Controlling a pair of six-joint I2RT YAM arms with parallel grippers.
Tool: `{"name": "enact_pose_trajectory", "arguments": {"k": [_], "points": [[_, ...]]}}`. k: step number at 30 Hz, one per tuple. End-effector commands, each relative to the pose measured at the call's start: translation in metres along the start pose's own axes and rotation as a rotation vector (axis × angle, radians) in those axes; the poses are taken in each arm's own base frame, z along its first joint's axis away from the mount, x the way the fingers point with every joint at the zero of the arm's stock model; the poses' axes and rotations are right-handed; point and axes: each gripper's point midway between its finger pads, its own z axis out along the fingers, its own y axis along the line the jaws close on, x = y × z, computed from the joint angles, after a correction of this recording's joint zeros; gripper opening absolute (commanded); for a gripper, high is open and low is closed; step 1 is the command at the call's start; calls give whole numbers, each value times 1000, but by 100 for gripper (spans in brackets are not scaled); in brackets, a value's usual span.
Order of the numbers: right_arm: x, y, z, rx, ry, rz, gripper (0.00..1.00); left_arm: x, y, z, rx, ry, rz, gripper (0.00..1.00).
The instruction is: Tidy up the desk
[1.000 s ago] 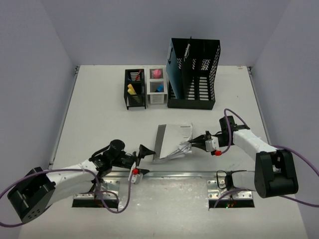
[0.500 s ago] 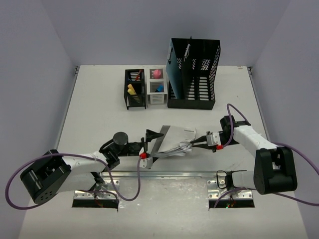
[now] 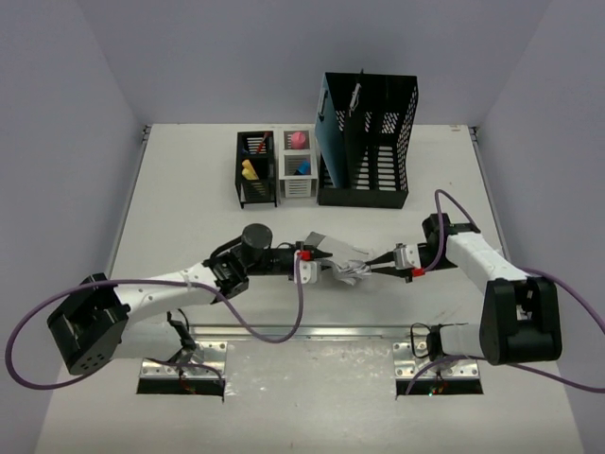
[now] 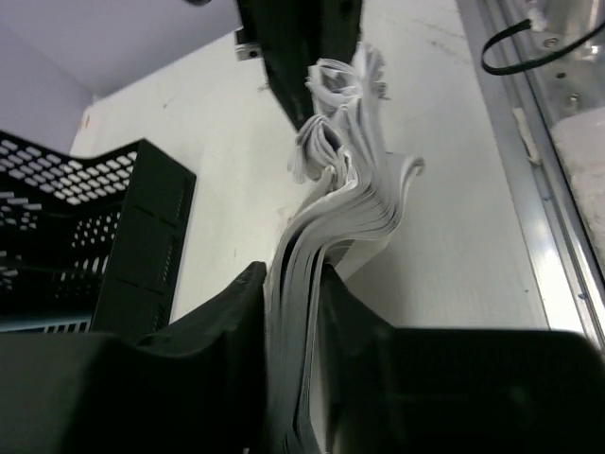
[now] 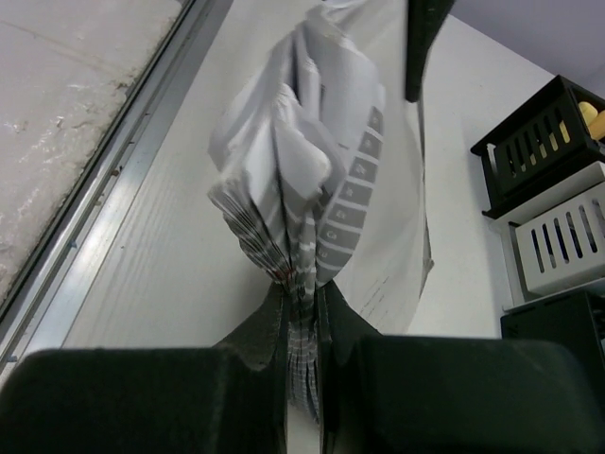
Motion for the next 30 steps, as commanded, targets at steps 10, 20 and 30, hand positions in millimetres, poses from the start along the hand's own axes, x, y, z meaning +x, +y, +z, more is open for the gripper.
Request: {"name": "enact_pose_trajectory", "arguments": {"k": [10, 20, 30], "points": [[-51, -53, 2, 111, -136, -632, 21, -28, 35, 14, -52, 158, -195, 0], [-43, -101, -25, 181, 49, -432, 84, -74, 83, -20, -367, 84, -523, 0], [-32, -162, -88, 710, 326, 132, 75, -107, 145, -61, -757, -64, -822, 0]]}}
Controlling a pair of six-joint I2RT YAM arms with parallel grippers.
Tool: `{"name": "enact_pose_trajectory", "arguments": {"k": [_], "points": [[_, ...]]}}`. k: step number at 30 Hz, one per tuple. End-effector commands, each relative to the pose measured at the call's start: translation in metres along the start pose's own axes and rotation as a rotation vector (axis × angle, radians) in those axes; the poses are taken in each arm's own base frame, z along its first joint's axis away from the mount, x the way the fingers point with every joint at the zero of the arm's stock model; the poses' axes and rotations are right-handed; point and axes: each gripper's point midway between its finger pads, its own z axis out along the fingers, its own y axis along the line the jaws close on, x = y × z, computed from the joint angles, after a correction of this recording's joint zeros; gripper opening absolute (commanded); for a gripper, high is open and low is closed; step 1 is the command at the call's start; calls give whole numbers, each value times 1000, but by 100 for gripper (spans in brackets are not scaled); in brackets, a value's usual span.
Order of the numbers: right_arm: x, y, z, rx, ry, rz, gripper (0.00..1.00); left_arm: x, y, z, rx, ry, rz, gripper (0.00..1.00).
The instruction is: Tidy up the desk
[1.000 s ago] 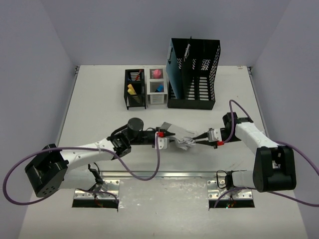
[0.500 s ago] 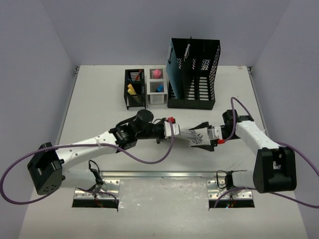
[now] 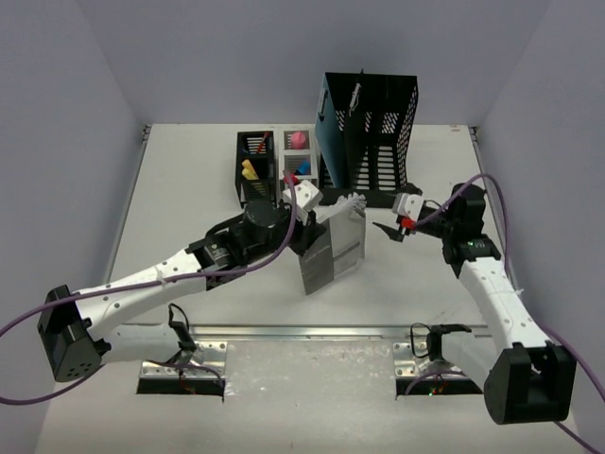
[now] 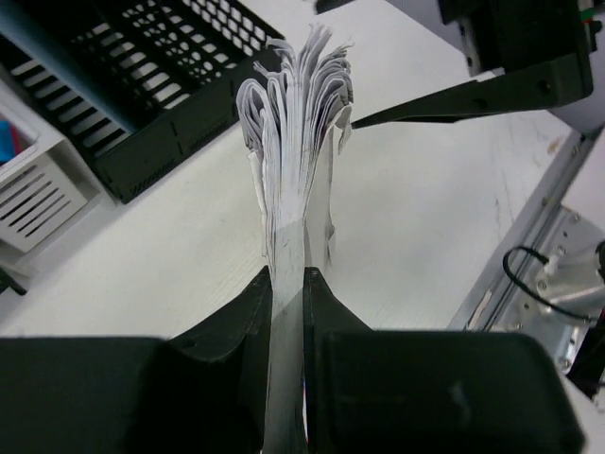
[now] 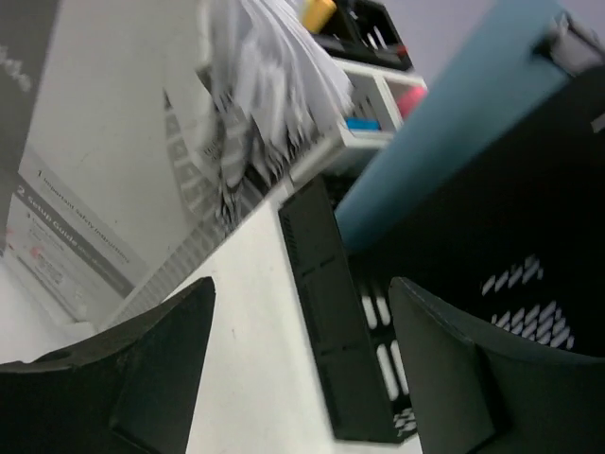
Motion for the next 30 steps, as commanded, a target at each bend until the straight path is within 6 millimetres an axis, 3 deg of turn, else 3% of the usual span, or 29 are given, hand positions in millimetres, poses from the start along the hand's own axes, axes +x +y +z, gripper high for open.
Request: {"name": "enact_pose_trajectory", "arguments": {"k": [1, 2, 4, 6, 7, 8, 10, 11, 13, 14, 16, 18, 21, 22, 23, 24, 26, 30], "points": [[1, -48, -20, 265, 134, 315, 73, -97, 22, -29, -164, -308, -211, 0], [-5, -57, -24, 306, 142, 356, 72, -100, 25, -31, -184, -318, -227, 0], [-5, -55, -30, 344, 179, 503, 66, -111, 36, -40, -251, -360, -301, 0], [-22, -55, -33, 371, 178, 564, 63, -112, 51, -45, -349, -381, -376, 0], [-30, -54, -33, 378, 171, 594, 57, -116, 56, -44, -384, -383, -403, 0], [-45, -56, -31, 392, 156, 581, 53, -107, 63, -44, -435, -351, -417, 0], [-54, -51, -28, 409, 179, 626, 45, -109, 75, -45, -512, -365, -467, 0], [-70, -51, -22, 393, 161, 624, 39, -108, 77, -46, -524, -368, -477, 0], [-75, -45, -19, 370, 167, 686, 45, -110, 77, -48, -530, -380, -516, 0], [-88, -43, -14, 344, 147, 682, 67, -110, 77, -48, -530, -375, -525, 0], [-102, -38, -6, 336, 131, 659, 78, -116, 75, -49, -521, -388, -561, 0], [-109, -43, -3, 397, 127, 602, 73, -122, 74, -49, -517, -396, -600, 0], [-136, -15, 22, 335, 97, 437, 58, -124, 75, -45, -504, -370, -675, 0], [-135, -3, 29, 310, 103, 393, 57, -122, 77, -44, -507, -357, -693, 0], [-142, -8, 31, 354, 92, 296, 55, -125, 74, -41, -488, -355, -720, 0], [-154, 15, 42, 291, 61, 240, 54, -126, 74, -41, -484, -356, -730, 0], [-176, 26, 51, 282, 9, 145, 53, -129, 72, -40, -476, -354, -744, 0], [-188, 31, 61, 276, 5, 167, 49, -132, 78, -43, -493, -367, -765, 0]]}}
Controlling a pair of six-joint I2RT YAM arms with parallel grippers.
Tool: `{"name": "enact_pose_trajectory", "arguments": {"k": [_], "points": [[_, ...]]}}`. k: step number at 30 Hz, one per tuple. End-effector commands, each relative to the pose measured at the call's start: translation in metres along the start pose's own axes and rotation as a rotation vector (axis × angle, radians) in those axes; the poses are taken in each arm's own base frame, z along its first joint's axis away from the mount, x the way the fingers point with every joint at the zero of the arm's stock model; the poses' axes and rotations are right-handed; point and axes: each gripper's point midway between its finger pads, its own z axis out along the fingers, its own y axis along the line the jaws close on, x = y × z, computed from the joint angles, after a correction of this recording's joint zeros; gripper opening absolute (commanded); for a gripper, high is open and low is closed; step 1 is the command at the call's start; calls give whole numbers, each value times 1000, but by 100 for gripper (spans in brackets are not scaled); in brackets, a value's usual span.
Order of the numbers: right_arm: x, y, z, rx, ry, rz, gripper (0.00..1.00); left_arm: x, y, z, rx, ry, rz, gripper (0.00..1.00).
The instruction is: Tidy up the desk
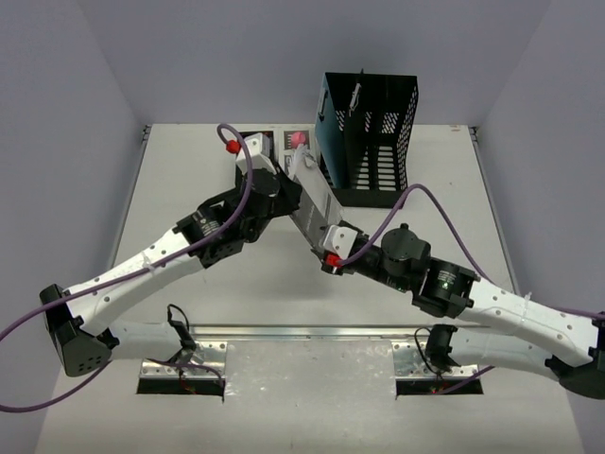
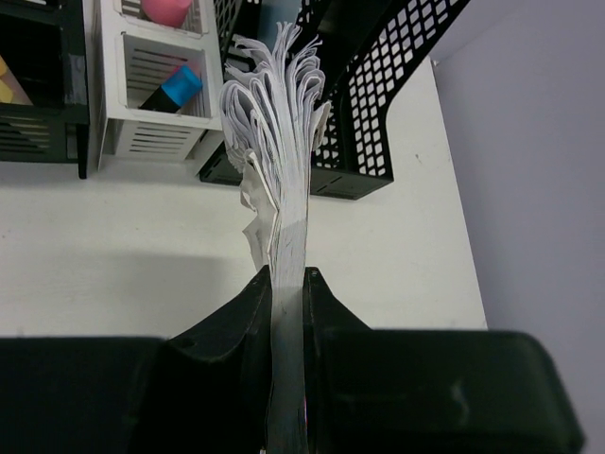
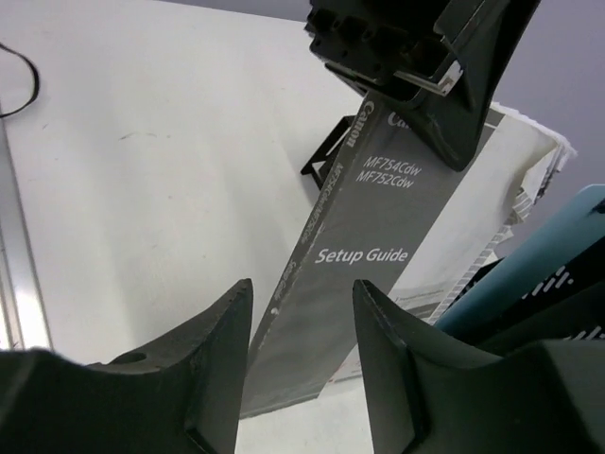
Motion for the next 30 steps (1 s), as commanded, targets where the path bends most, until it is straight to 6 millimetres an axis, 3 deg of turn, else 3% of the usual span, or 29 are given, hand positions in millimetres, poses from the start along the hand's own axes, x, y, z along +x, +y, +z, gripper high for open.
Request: {"name": "enact_pose_trajectory", "arguments": {"k": [1, 3, 4, 5, 7, 8, 12, 14, 17, 24, 30], "points": [[-30, -37, 2, 188, -57, -18, 46, -56, -37, -13, 111, -123, -183, 0], [-38, -39, 6, 220, -48, 3, 41, -57, -36, -12, 103, -118, -200, 0], [-31, -41, 12, 255, 1, 9, 41, -59, -38, -12, 108, -113, -221, 0], [-41, -42, 15, 269, -7, 12, 43, -61, -35, -10, 100, -114, -235, 0], [-41, -43, 28, 319, 28, 3, 43, -62, -34, -6, 91, -101, -280, 0], [-52, -41, 31, 326, 12, -12, 43, -66, -28, -2, 72, -104, -298, 0], [-75, -32, 45, 332, -29, -40, 61, -71, -24, 3, 56, -105, -338, 0], [-73, -27, 52, 319, -5, -36, 61, -72, -25, 3, 57, -102, -349, 0], [-66, -33, 57, 382, 4, -100, 59, -74, -28, 1, 71, -94, -379, 0], [-70, -49, 58, 445, -24, -159, 52, -72, -27, -6, 89, -48, -460, 0], [-43, -48, 53, 426, 35, -166, 50, -74, -28, -9, 105, -29, -501, 0]]}}
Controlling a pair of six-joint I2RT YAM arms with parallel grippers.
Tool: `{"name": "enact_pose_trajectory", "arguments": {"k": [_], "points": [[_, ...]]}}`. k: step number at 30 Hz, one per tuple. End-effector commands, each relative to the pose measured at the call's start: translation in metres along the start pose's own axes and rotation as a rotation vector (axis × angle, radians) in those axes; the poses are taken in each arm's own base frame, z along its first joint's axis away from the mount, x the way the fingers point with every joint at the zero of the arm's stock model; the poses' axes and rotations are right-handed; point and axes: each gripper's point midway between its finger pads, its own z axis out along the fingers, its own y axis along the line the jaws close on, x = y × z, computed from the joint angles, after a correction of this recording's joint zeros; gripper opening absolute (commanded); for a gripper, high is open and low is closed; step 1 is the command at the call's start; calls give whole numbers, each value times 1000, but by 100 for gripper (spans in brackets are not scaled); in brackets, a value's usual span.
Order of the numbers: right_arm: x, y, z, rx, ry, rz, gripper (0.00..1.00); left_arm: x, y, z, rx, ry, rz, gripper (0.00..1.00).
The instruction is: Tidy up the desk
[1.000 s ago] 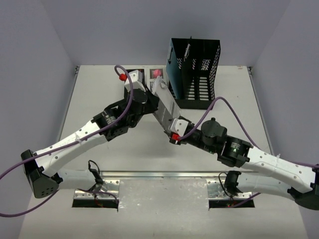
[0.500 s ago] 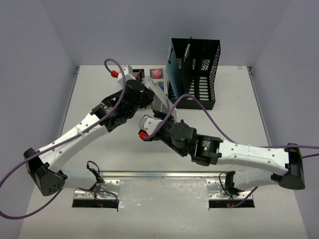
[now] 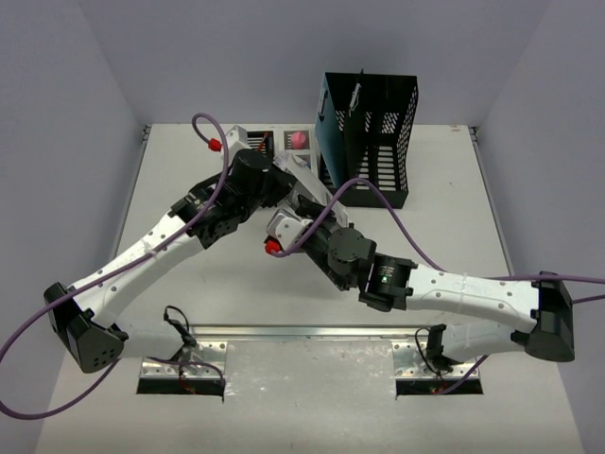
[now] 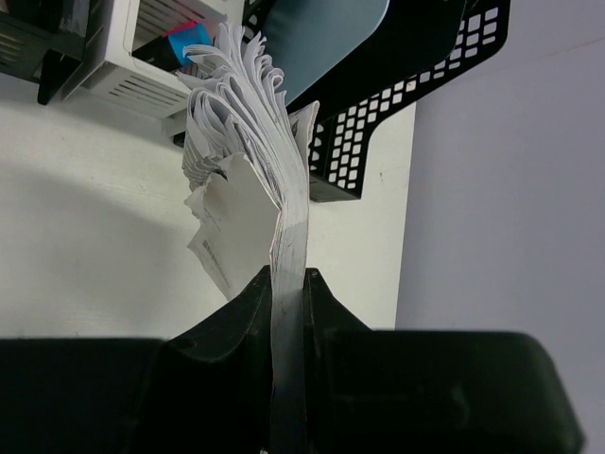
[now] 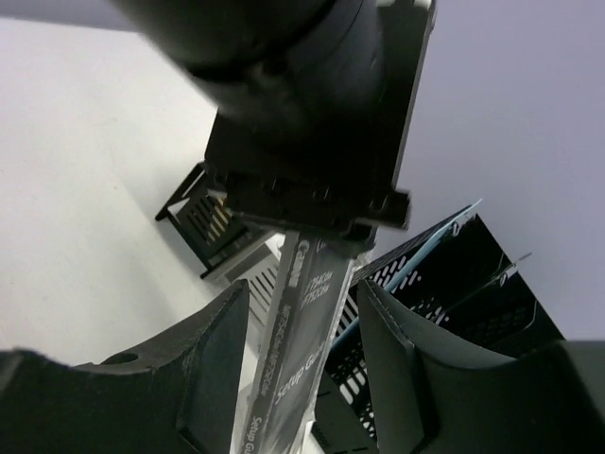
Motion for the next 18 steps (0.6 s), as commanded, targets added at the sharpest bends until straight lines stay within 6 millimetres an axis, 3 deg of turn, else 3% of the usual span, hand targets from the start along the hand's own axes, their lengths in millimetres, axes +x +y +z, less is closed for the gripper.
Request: {"name": "enact_pose_trajectory", "arguments": {"k": [1, 5, 8, 10, 15, 17, 18], "points": [[14, -5, -7, 24, 17, 11, 50, -46, -58, -37, 211, -70, -169, 0], [39, 9, -13, -18, 52, -18, 55, -45, -63, -37, 223, -58, -174, 0], [50, 11, -13, -25, 64, -30, 52, -44, -64, -37, 228, -48, -179, 0], [55, 4, -8, -7, 70, -31, 47, -41, -65, -37, 232, -34, -184, 0], [70, -19, 8, 46, 119, -11, 46, -35, -66, -36, 235, -7, -192, 0], [69, -23, 17, 54, 127, -6, 36, -34, -65, -34, 232, -3, -194, 0], [68, -25, 22, 56, 128, -1, 22, -32, -64, -34, 233, 2, -194, 0]]}}
